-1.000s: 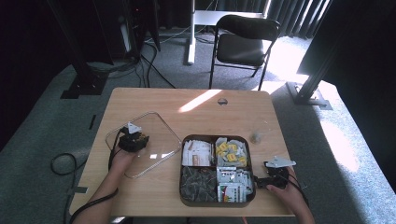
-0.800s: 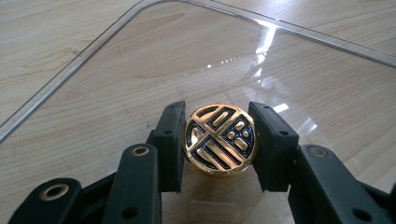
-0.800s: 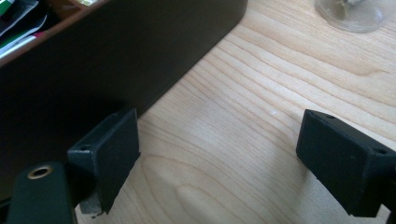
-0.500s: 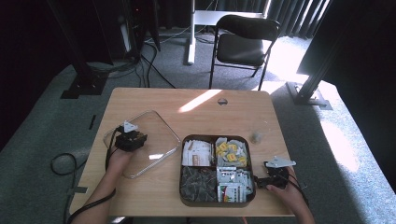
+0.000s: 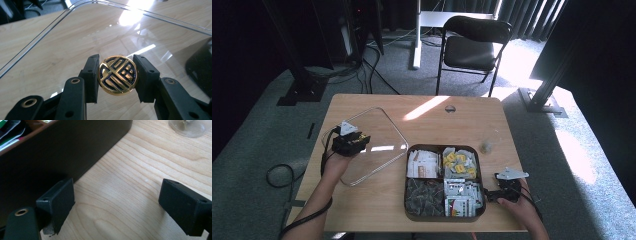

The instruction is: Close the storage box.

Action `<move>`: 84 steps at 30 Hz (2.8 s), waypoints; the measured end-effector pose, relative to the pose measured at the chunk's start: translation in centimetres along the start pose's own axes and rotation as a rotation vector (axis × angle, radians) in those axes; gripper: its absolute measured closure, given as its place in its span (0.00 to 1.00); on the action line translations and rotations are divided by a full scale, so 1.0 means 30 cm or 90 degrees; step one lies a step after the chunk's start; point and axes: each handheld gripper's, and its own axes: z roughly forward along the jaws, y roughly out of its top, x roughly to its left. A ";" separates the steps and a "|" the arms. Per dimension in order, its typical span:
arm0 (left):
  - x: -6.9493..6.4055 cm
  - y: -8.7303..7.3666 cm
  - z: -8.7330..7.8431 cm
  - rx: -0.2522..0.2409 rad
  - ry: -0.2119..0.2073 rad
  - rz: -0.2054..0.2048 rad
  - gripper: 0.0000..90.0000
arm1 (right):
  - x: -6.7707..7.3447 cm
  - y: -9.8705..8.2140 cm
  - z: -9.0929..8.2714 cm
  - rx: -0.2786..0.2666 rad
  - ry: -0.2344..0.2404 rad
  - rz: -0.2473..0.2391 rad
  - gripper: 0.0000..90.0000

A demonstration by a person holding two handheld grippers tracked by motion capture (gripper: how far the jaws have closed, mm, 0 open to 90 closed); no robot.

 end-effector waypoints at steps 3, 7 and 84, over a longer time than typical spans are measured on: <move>-0.023 0.017 -0.007 -0.004 -0.010 0.012 0.66 | 0.000 0.000 0.000 0.000 0.000 0.000 0.14; -0.066 0.036 -0.009 -0.006 -0.031 0.035 0.66 | 0.000 0.000 0.000 0.000 0.000 0.000 0.14; -0.801 0.096 0.125 0.039 -0.304 0.270 0.66 | -0.001 0.000 0.000 -0.001 0.000 0.000 0.14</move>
